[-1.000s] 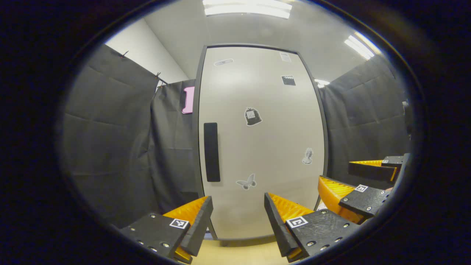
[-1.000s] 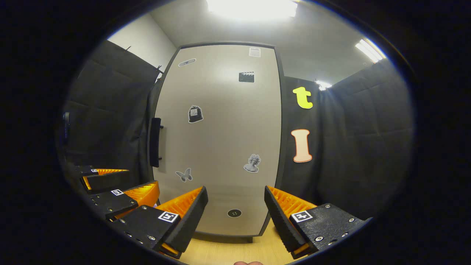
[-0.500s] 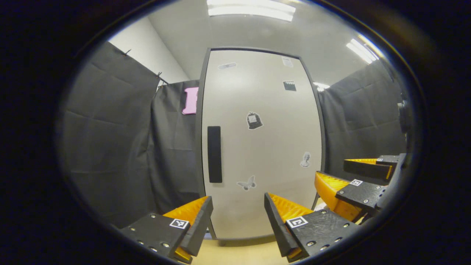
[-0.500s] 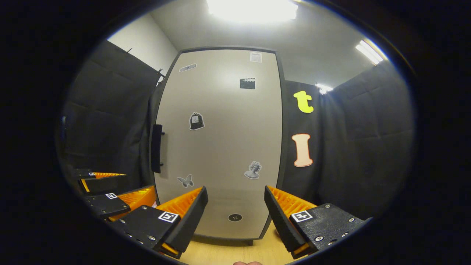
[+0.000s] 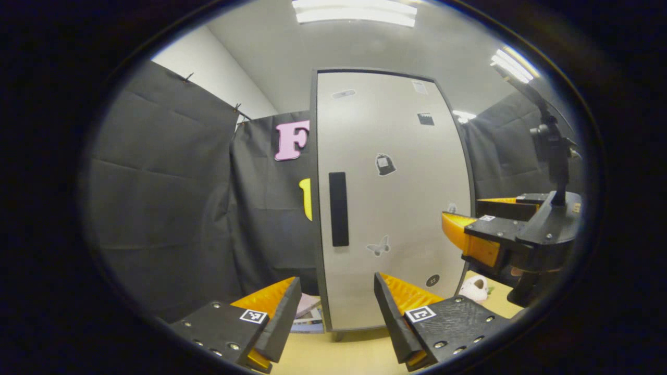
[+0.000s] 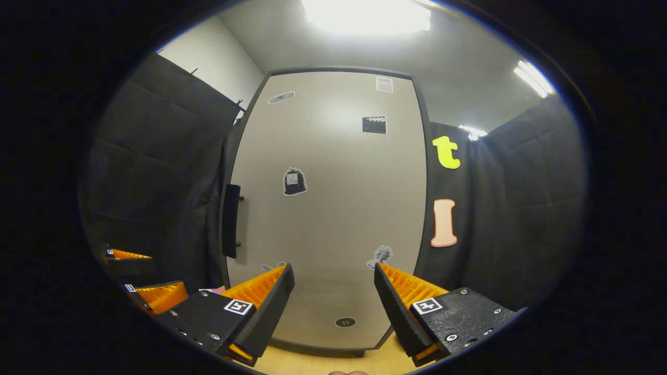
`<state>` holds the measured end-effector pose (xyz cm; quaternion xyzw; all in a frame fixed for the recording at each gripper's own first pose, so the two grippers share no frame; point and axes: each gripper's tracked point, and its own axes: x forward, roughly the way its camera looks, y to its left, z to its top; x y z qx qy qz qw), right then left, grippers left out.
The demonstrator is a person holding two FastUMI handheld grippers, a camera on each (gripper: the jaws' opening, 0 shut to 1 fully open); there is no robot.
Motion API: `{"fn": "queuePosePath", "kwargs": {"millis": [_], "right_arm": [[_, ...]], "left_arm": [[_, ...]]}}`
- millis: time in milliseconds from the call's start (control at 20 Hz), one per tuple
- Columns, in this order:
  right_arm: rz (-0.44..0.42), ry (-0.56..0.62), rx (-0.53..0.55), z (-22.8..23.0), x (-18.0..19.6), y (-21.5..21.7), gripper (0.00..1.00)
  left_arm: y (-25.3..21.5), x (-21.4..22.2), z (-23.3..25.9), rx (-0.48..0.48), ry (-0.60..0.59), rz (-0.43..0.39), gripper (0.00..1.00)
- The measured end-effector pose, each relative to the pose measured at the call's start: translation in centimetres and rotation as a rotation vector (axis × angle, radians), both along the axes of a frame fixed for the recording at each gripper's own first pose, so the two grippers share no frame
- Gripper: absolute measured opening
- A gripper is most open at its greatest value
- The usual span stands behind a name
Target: Open the cabinet door with the right hand, grasp the bottle in the cabinet with the left hand and place it on the coaster, then close the cabinet door with the right hand.
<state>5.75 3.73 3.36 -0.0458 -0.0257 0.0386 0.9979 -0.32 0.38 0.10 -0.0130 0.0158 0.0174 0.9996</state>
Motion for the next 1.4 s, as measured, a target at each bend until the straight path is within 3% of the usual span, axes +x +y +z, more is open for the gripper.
{"fn": "queuePosePath", "kwargs": {"millis": [450, 500, 550, 600, 650, 950, 1050, 1150, 1200, 1350, 1400], "right_arm": [[0.152, -0.013, -0.020, 0.1, 4.2, 8.6, 0.95], [0.178, -0.020, -0.022, 0.3, 4.4, 9.8, 0.95], [0.201, -0.018, -0.018, 0.4, 4.7, 11.0, 0.95], [0.224, -0.010, -0.012, 0.2, 5.0, 12.1, 0.95], [0.238, -0.002, -0.007, 0.1, 5.5, 13.0, 0.96], [0.292, 0.040, -0.011, 0.3, 9.2, 17.0, 0.94], [0.324, 0.060, -0.019, -0.1, 9.8, 18.3, 0.88], [0.304, 0.075, -0.030, -0.2, 10.6, 18.0, 0.59], [0.297, 0.089, -0.003, -0.3, 10.3, 18.2, 0.37], [0.325, 0.111, 0.011, -0.4, 10.4, 18.2, 0.29], [0.339, 0.112, 0.003, -0.5, 10.4, 18.2, 0.27]], "left_arm": [[3.8, -2.7, -0.4, 0.042, 0.032, 0.115, 0.80], [4.2, -3.7, -0.9, 0.044, 0.043, 0.125, 0.84], [4.8, -4.5, -1.3, 0.045, 0.055, 0.140, 0.80], [5.3, -5.1, -1.7, 0.039, 0.064, 0.150, 0.84], [5.7, -5.6, -1.9, 0.030, 0.069, 0.159, 0.80], [7.4, -6.0, -2.7, -0.001, 0.088, 0.208, 0.80], [8.2, -6.0, -3.2, -0.011, 0.100, 0.224, 0.80], [8.4, -6.2, -3.8, -0.032, 0.106, 0.230, 0.81], [8.4, -6.2, -4.1, -0.039, 0.113, 0.233, 0.80], [8.5, -6.1, -4.6, -0.044, 0.125, 0.233, 0.80], [8.7, -6.2, -4.4, -0.038, 0.117, 0.241, 0.85]]}}
